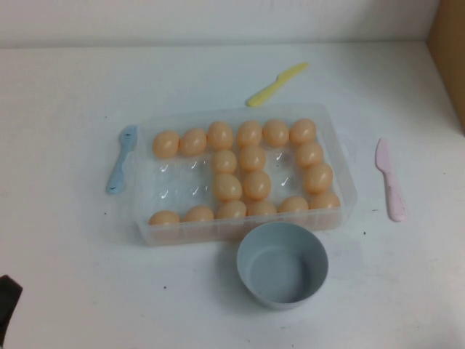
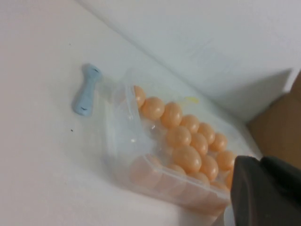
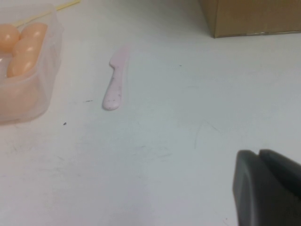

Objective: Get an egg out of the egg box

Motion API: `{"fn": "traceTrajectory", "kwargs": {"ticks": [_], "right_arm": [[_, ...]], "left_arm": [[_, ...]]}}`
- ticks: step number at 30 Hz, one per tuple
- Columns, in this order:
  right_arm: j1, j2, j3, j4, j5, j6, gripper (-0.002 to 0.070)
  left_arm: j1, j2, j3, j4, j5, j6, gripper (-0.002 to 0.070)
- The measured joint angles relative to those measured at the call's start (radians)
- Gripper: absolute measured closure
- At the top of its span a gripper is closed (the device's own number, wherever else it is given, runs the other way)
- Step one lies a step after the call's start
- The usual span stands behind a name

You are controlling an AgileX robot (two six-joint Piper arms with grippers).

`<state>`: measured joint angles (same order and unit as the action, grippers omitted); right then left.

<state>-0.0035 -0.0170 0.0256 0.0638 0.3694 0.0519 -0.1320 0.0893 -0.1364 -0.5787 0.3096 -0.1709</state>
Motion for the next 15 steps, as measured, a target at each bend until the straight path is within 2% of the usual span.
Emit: {"fn": "traceTrajectory", "kwargs": {"ticks": [7, 15], "right_arm": [[0.0, 0.0, 0.0, 0.0, 0.0, 0.0, 0.0694], [0.0, 0.0, 0.0, 0.0, 0.0, 0.0, 0.0694]], "left_arm": [[0.0, 0.336, -0.341, 0.02, 0.306, 0.369, 0.068], [0.0, 0.784, -0.67, 0.054, 0.589, 0.613, 0.0679]]}}
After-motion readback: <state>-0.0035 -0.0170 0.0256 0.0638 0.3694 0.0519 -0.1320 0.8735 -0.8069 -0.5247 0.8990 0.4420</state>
